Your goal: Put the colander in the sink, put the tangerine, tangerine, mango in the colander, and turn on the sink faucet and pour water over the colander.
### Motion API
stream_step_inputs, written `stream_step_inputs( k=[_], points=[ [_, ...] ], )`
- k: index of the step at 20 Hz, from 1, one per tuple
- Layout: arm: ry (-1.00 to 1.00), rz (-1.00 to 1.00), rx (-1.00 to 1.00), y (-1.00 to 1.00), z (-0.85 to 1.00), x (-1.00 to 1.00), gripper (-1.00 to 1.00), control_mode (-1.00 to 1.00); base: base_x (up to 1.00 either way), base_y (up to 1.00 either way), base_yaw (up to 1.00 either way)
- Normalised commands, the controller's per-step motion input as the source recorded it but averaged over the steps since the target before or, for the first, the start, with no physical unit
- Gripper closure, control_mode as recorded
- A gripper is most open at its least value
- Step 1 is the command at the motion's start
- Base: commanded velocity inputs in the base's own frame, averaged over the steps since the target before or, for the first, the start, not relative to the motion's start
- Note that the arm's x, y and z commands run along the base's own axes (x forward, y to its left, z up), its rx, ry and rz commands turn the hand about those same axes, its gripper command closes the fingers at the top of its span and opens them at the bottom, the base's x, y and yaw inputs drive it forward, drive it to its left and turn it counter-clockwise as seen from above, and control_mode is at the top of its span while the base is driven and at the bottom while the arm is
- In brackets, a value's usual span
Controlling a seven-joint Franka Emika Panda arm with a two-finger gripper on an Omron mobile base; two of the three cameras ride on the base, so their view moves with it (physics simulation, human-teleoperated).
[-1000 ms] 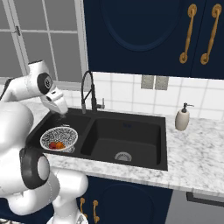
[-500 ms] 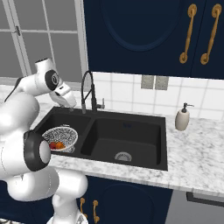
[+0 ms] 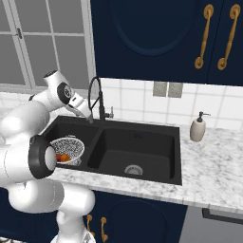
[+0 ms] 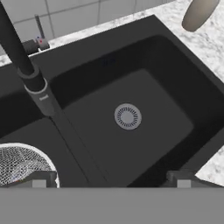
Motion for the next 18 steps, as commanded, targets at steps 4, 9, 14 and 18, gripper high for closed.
stream_step_inputs(
  k=[4,9,14,18],
  points=[
    [-0.03,0.06,0.01,0.00,-0.10,0.56,-1.00,-1.00,0.00,0.00,0.00],
    [-0.03,0.12,0.02,0.00,-0.04,0.49,-1.00,-1.00,0.00,0.00,0.00],
    [-0.02,0.16,0.00,0.01,-0.12,0.44,-1.00,-1.00,0.00,0.00,0.00],
    [0.00,0.16,0.00,0.01,-0.16,0.43,-1.00,-1.00,0.00,0.00,0.00]
  ],
)
